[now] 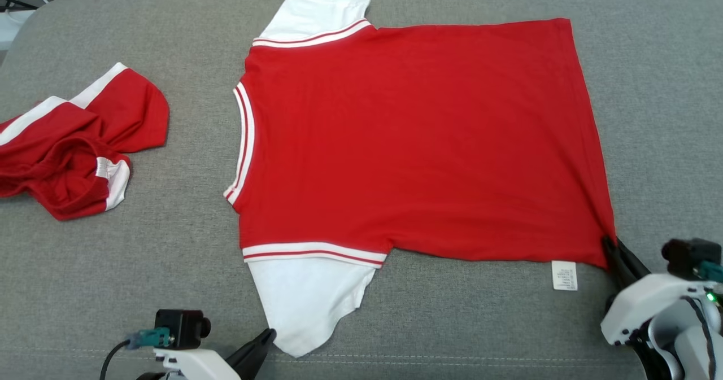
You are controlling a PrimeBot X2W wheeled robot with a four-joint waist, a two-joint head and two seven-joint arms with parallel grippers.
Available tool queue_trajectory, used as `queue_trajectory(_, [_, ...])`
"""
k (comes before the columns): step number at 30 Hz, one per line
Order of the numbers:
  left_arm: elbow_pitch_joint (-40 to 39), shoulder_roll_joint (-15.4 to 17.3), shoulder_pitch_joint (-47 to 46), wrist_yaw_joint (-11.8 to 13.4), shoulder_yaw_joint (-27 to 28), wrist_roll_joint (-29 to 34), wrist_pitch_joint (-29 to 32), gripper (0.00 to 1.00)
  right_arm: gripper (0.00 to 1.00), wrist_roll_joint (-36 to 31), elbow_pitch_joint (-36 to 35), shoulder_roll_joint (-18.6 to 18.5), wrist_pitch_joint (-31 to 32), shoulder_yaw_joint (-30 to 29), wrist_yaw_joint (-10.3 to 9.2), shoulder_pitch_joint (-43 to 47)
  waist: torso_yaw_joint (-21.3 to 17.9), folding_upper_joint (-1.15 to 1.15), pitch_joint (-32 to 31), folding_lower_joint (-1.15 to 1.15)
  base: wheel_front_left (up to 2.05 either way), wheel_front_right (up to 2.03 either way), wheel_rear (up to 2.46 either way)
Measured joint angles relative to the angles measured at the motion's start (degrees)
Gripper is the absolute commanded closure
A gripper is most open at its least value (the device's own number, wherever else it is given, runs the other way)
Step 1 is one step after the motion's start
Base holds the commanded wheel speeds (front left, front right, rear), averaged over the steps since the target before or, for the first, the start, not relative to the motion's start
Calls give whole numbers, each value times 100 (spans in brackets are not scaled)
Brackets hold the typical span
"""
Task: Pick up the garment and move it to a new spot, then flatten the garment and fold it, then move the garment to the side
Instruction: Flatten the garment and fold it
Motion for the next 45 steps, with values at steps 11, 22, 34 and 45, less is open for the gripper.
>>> queue_trajectory(11, [-1599, 304, 1016, 237, 194, -374, 369, 100, 100, -69, -1795, 89, 561, -988, -1, 1647, 107, 0, 72, 0, 0, 0, 0])
queue_trajectory(22, [-2915, 743, 248, 101, 638, -1689, 971, 100, 100, 899, -3174, 258, 2536, -1386, -31, 1245, 5, 0, 377, 0, 0, 0, 0])
queue_trajectory(34, [-1747, 872, -1970, 49, 856, -2994, 1671, 100, 100, 1433, -2209, -270, 4565, -1070, -31, -1099, -143, 0, 945, 0, 0, 0, 0])
queue_trajectory(45, [-124, 630, -3229, 8, 931, -3611, 1793, 100, 100, 1608, -1031, -233, 4658, -1092, -30, -2296, -100, 0, 1319, 0, 0, 0, 0])
